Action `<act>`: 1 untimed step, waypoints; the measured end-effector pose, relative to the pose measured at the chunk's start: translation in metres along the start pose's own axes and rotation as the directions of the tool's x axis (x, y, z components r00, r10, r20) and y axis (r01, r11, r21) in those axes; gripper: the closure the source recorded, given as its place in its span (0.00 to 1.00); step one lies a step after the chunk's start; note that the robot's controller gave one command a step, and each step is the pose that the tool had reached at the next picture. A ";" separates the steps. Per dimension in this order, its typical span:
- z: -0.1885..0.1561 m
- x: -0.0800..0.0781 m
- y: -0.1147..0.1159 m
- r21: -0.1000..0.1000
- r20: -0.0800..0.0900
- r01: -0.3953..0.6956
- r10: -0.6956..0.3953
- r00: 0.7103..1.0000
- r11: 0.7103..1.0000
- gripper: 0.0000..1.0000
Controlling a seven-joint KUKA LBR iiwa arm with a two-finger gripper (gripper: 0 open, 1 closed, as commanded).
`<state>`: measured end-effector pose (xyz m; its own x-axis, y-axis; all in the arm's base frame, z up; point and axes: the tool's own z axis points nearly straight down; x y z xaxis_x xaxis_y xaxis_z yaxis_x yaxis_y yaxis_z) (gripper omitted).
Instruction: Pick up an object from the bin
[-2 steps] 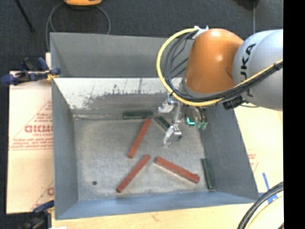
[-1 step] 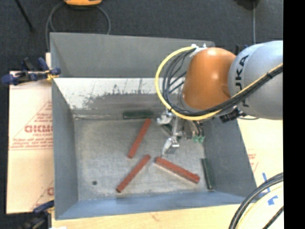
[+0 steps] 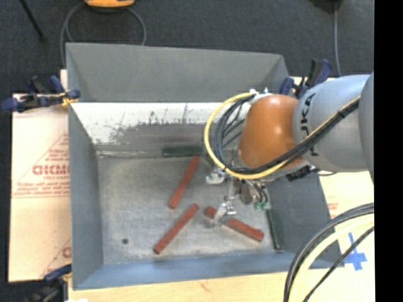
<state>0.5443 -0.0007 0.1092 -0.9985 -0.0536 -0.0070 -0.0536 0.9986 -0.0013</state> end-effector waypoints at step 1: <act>0.025 -0.011 0.037 -0.002 -0.003 -0.066 0.066 0.998 0.998 1.00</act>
Offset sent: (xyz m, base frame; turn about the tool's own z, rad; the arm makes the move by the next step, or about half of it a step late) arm 0.0000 0.0000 0.0000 0.0000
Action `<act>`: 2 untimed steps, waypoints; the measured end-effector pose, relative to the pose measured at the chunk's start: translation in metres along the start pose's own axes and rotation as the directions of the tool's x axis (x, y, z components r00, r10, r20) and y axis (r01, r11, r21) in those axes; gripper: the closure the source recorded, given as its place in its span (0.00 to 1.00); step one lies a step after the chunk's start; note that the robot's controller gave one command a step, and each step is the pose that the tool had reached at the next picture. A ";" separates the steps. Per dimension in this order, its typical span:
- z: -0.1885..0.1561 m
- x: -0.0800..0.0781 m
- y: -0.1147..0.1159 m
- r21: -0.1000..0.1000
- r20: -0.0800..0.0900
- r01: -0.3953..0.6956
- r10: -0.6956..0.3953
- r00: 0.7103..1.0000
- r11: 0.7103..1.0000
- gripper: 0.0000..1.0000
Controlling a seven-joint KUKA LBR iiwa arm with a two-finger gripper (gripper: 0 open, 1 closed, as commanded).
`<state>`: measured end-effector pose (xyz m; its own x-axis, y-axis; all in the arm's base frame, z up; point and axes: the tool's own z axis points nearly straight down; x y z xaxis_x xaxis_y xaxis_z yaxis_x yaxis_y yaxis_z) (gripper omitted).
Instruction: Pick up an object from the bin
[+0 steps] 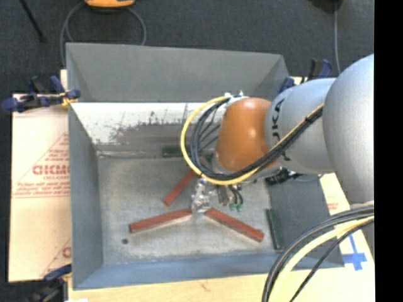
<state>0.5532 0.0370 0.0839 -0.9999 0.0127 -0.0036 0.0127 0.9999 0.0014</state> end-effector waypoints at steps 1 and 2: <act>0.000 0.000 0.000 0.000 0.000 -0.001 0.001 1.000 1.000 0.00; 0.000 0.000 0.000 0.000 0.000 -0.001 0.001 1.000 1.000 0.00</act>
Offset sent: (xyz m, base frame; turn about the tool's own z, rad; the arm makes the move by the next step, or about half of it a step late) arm 0.0000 0.0000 0.0000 0.0000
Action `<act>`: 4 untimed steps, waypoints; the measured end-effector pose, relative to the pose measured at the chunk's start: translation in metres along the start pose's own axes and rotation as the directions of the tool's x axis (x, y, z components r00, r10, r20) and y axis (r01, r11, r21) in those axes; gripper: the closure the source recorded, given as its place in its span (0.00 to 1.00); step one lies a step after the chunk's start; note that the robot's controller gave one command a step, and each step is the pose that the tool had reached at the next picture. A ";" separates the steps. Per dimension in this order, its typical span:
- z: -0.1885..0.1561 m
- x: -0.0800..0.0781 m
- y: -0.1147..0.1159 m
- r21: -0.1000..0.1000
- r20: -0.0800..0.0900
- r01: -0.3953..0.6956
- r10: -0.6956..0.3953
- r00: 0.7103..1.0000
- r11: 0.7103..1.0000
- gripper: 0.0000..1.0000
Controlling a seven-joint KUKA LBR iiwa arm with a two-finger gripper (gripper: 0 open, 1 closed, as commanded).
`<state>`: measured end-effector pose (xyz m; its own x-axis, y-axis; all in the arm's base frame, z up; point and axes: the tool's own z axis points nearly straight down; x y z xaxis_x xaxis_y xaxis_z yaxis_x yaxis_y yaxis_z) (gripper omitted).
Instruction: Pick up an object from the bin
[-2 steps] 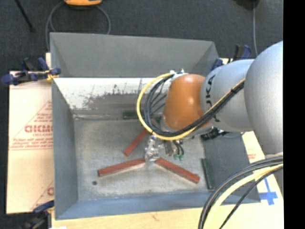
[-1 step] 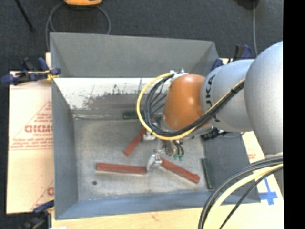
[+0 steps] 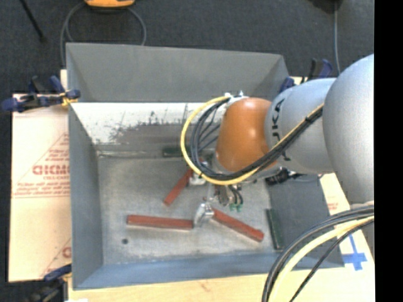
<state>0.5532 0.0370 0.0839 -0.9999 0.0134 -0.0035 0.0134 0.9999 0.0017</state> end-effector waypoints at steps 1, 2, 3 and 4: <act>-0.033 0.042 -0.034 0.001 -0.007 0.065 -0.065 0.998 0.998 0.00; 0.001 0.041 -0.064 -0.002 0.009 0.181 -0.181 0.984 0.984 1.00; 0.007 0.042 -0.069 0.005 0.014 0.177 -0.177 0.984 0.984 0.00; 0.005 0.046 -0.068 0.002 -0.010 0.177 -0.177 0.984 0.984 1.00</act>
Offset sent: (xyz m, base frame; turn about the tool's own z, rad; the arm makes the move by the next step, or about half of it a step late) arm -0.0489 -0.0664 -0.0131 -0.1803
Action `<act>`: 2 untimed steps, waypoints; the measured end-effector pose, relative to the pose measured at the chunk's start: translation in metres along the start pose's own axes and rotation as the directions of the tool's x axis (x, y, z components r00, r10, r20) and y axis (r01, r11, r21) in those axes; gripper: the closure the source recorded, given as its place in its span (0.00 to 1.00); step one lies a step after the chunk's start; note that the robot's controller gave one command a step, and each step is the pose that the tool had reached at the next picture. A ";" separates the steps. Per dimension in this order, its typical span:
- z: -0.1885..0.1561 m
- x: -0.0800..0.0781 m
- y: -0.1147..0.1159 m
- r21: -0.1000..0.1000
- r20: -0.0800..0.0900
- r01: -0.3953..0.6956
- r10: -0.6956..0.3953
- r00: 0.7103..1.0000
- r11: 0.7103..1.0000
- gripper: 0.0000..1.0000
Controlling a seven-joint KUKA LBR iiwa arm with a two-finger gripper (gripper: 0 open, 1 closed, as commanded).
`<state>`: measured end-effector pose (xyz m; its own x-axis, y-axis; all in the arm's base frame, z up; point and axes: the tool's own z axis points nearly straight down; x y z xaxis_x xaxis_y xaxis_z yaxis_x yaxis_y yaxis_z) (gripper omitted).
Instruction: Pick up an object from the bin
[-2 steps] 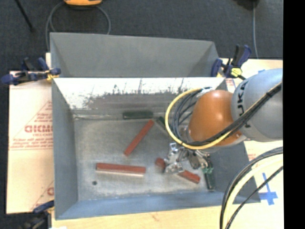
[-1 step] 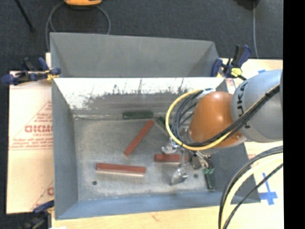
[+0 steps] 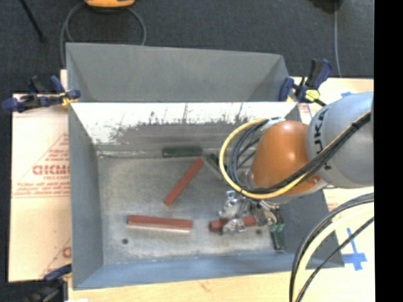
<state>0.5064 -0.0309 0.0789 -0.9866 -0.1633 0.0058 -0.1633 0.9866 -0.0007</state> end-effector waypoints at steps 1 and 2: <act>0.000 0.000 0.000 0.000 0.000 0.000 0.000 1.000 1.000 1.00; -0.155 -0.004 -0.015 0.001 0.013 -0.030 0.030 0.999 1.000 1.00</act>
Offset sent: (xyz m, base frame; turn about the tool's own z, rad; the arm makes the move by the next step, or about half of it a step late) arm 0.0048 -0.0123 0.1534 0.0246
